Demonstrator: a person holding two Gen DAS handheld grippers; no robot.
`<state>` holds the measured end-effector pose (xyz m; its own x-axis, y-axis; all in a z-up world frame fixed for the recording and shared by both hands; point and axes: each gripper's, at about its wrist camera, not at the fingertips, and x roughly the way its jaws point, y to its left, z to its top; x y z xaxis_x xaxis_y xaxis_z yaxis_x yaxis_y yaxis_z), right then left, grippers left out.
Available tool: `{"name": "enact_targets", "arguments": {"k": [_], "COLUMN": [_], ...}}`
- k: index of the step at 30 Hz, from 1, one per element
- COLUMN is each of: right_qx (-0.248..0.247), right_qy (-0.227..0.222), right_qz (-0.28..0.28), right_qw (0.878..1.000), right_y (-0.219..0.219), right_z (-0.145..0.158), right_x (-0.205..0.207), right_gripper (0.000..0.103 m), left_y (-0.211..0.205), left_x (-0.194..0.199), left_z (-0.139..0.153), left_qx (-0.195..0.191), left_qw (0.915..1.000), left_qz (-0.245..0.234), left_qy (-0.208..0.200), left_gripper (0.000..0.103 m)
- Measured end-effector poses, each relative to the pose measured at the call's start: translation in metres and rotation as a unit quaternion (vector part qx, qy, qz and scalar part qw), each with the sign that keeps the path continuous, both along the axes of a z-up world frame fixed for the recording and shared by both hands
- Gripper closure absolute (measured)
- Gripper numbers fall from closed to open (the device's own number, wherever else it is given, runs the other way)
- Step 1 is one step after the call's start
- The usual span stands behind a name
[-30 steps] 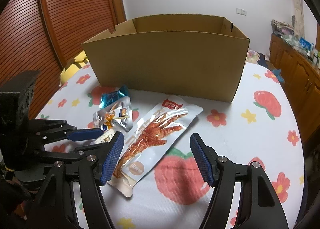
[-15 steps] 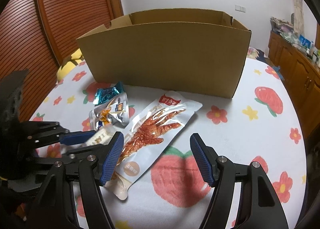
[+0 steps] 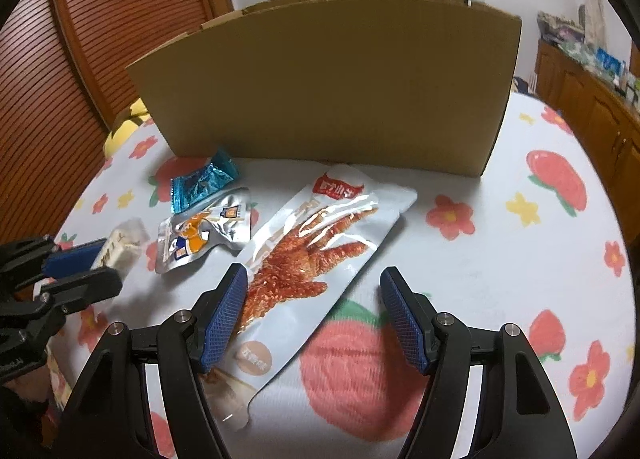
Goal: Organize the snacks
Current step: 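Grasp the red chicken-feet pouch with the right gripper while the left holds the white packet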
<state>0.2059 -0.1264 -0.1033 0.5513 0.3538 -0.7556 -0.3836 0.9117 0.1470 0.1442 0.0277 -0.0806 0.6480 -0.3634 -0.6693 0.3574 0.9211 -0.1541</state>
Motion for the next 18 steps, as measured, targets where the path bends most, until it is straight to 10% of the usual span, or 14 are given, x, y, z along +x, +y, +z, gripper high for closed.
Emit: {"name": "enact_targets", "arguments": {"k": [18], "right_qx": [-0.074], "right_qy": [-0.027], "right_qz": [0.029], "right_qw": [0.996], "right_y": [0.032], "right_z": [-0.006], "right_x": [-0.001], "right_gripper": [0.040], "left_y": [0.008], "left_x": [0.000], "left_z": [-0.005], "left_qx": [-0.013], "left_qw": [0.9998], "left_qz": [0.012], "left_qy": [0.006], "left_gripper": [0.083]}}
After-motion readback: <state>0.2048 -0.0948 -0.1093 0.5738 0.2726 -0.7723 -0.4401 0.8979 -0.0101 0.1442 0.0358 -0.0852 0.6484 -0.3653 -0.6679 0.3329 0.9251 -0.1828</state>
